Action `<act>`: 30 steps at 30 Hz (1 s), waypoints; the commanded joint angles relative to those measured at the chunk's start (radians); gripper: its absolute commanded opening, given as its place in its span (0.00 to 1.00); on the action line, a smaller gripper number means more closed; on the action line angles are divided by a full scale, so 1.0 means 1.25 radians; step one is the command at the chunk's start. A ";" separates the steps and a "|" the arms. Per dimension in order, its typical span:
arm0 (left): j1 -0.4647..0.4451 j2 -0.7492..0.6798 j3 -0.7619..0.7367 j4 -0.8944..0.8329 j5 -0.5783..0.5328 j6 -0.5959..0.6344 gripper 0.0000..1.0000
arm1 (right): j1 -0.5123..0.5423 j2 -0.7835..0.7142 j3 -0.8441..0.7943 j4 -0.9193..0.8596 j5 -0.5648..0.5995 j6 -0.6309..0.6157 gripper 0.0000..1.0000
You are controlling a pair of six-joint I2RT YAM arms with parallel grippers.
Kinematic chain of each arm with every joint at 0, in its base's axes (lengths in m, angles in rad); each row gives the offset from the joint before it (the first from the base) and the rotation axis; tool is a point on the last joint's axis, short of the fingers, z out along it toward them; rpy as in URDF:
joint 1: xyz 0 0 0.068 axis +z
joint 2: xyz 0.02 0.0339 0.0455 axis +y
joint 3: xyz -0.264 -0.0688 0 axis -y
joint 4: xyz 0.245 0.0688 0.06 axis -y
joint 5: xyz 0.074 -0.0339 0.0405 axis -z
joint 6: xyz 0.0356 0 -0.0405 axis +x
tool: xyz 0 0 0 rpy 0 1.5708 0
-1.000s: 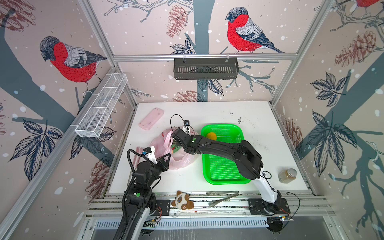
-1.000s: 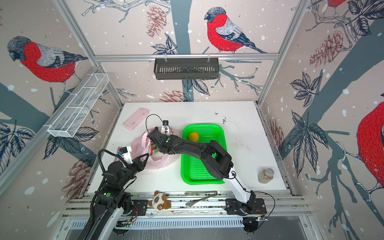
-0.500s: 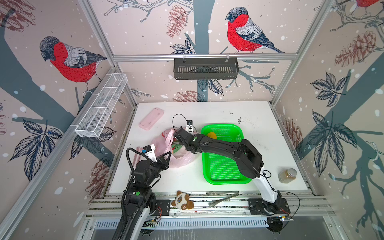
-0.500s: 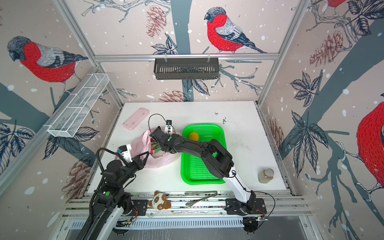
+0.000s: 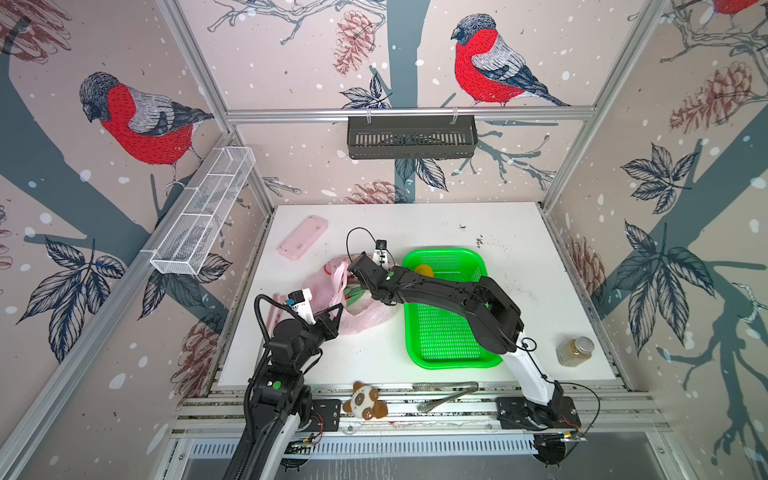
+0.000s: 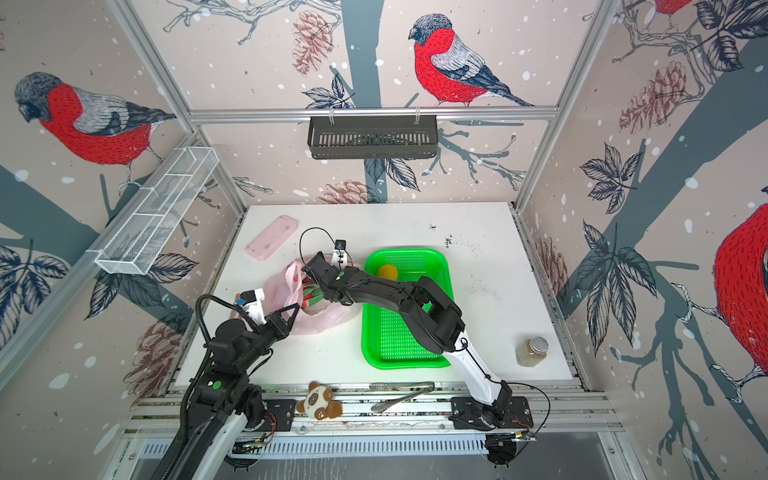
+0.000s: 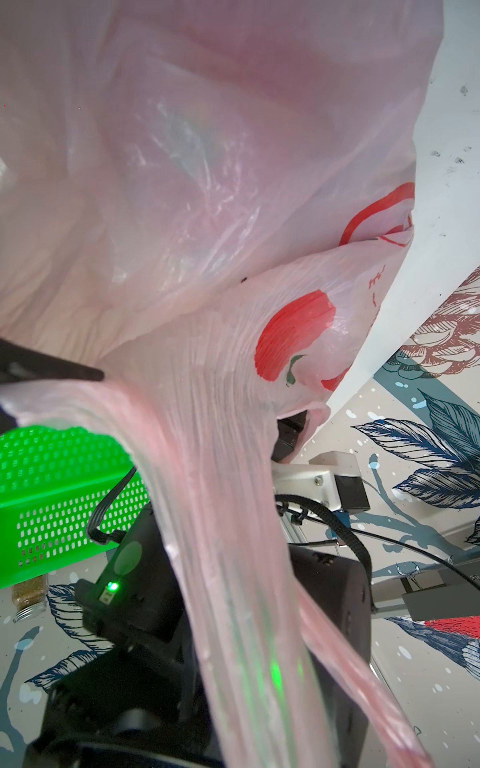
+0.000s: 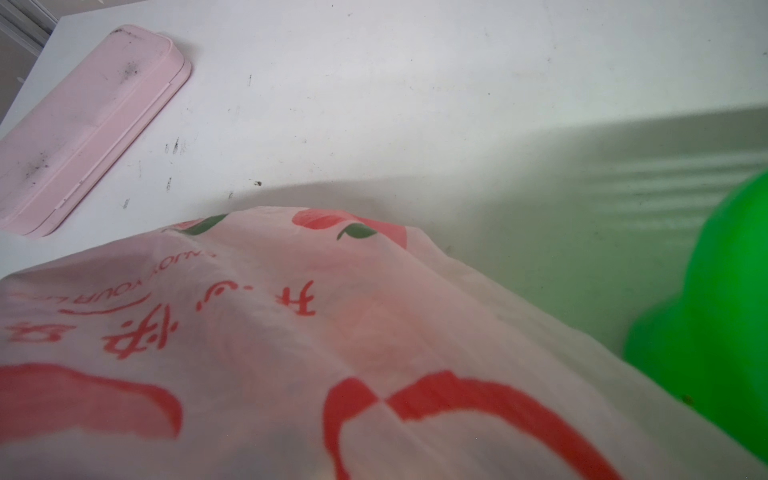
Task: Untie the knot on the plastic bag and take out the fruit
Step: 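Lower the right gripper into the bag toward the orange fruit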
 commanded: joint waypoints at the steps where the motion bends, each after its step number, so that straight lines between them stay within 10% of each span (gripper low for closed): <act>1: 0.000 0.002 -0.003 0.051 0.015 0.003 0.00 | -0.004 0.009 0.013 -0.001 -0.001 0.014 0.64; 30: 0.001 -0.004 -0.022 0.049 0.016 0.007 0.00 | -0.021 0.057 0.031 -0.005 -0.023 0.049 0.80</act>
